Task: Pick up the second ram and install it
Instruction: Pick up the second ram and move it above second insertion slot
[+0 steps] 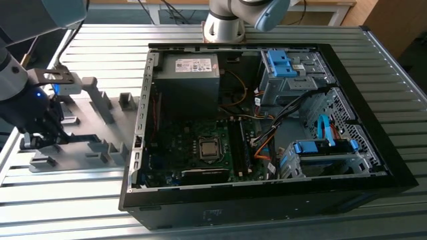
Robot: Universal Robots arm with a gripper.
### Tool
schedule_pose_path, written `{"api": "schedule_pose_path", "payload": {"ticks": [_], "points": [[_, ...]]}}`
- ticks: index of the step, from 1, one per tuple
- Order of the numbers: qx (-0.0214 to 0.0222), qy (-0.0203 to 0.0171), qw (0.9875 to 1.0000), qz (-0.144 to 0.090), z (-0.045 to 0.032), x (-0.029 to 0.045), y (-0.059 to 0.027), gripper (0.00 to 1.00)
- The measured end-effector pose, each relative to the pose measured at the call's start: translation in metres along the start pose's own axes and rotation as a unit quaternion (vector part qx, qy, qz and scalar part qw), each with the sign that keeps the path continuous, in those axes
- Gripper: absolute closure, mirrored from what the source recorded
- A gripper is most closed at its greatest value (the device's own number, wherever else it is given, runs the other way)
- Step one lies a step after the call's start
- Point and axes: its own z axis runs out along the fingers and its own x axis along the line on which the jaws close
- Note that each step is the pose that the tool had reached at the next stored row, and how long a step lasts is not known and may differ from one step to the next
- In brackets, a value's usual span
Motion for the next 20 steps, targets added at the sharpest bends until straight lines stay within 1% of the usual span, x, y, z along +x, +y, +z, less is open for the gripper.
{"api": "schedule_pose_path", "payload": {"ticks": [5,12,20], "points": [[0.0,0.0,1.0,0.0,-0.0114,-0.0003,-0.0001,0.86],[0.0,0.0,1.0,0.0,-0.0297,-0.0009,-0.0002,0.86],[-0.0003,0.0002,1.0,0.0,-0.0321,-0.0009,-0.0001,0.86]]}}
